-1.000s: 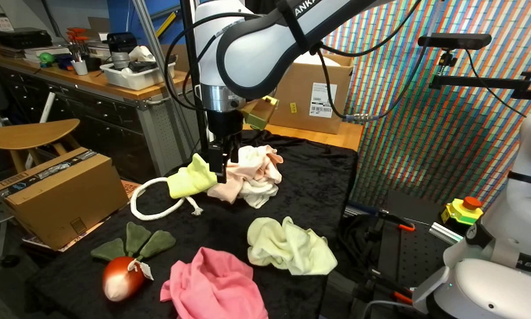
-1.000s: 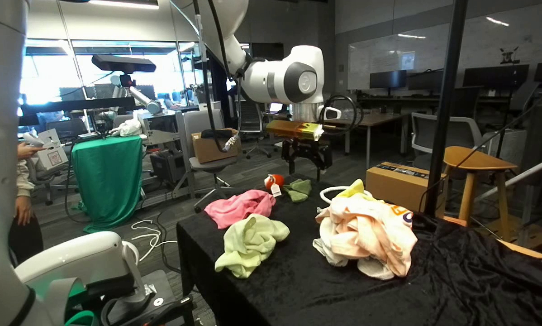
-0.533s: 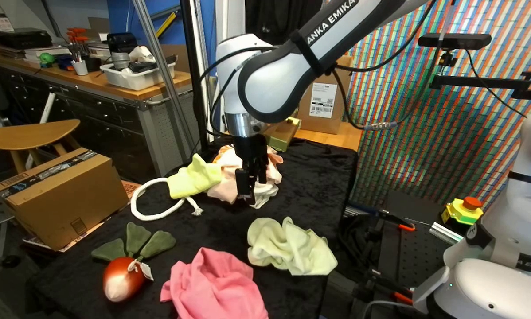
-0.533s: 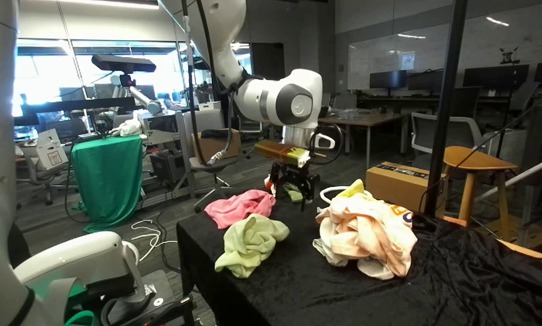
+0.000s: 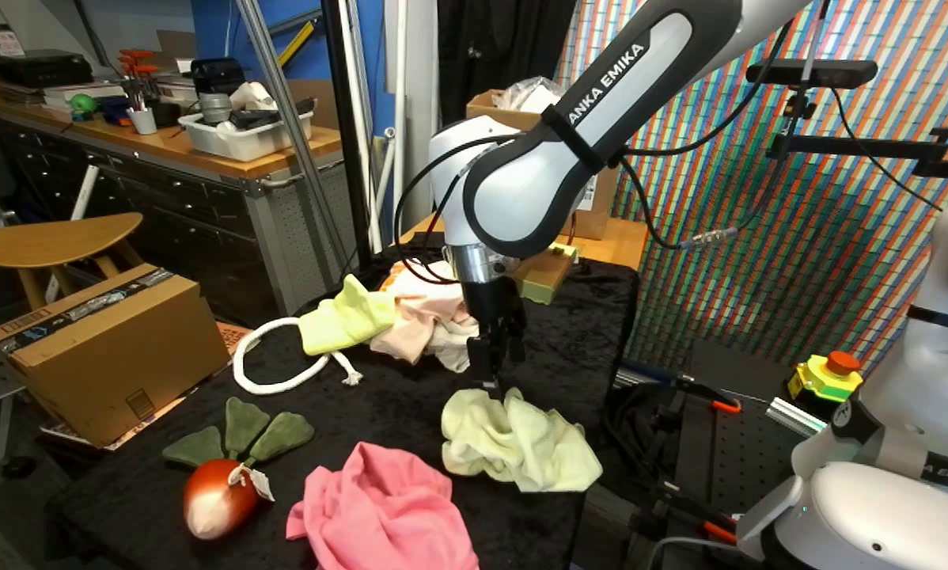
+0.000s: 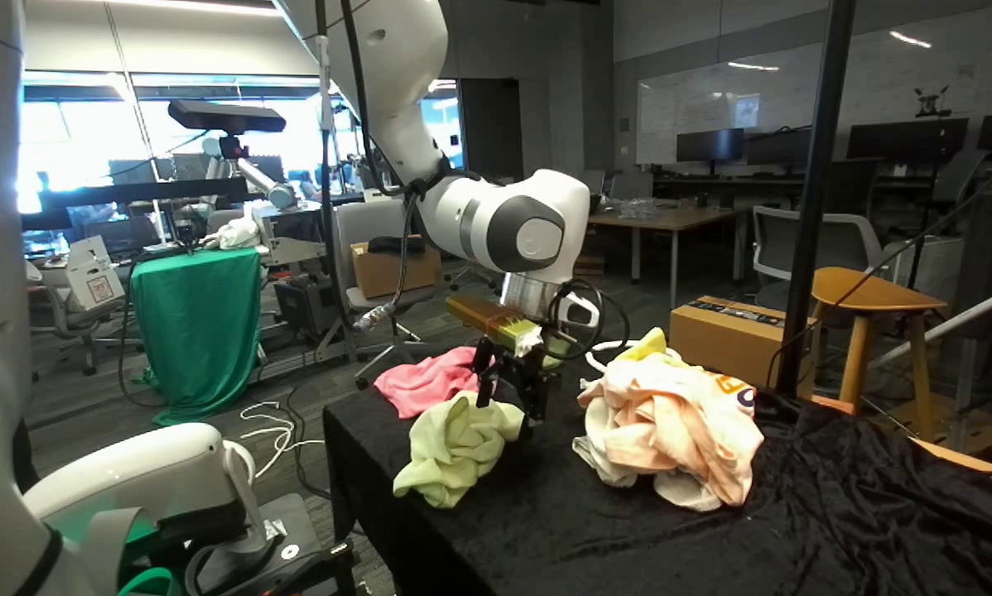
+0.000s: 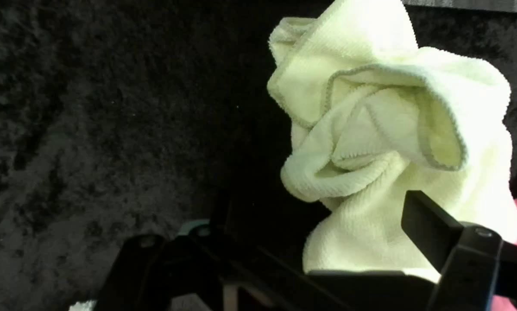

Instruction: Pile the t-shirts, towels, rope and radish together

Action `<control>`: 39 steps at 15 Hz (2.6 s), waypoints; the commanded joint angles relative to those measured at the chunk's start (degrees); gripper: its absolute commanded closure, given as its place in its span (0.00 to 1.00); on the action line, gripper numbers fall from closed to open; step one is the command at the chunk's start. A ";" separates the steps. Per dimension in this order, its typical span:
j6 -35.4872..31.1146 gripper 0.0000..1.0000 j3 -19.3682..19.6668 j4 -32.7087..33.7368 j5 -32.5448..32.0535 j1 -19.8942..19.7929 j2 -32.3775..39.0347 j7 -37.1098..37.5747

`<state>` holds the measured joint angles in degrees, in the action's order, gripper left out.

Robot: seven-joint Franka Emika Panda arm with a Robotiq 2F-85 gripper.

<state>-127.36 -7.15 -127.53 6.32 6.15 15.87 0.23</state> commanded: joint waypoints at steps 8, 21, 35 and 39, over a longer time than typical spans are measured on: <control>-1.70 0.00 -2.10 -3.17 9.28 0.84 -2.91 1.62; -5.15 0.00 -4.29 -1.82 7.84 6.21 -0.68 8.97; -9.69 0.00 -1.32 -2.22 -6.61 8.93 0.22 20.34; -10.96 0.00 -2.23 -3.13 -8.30 10.80 1.12 23.99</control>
<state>-136.28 -9.34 -129.51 -0.19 14.09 16.78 19.93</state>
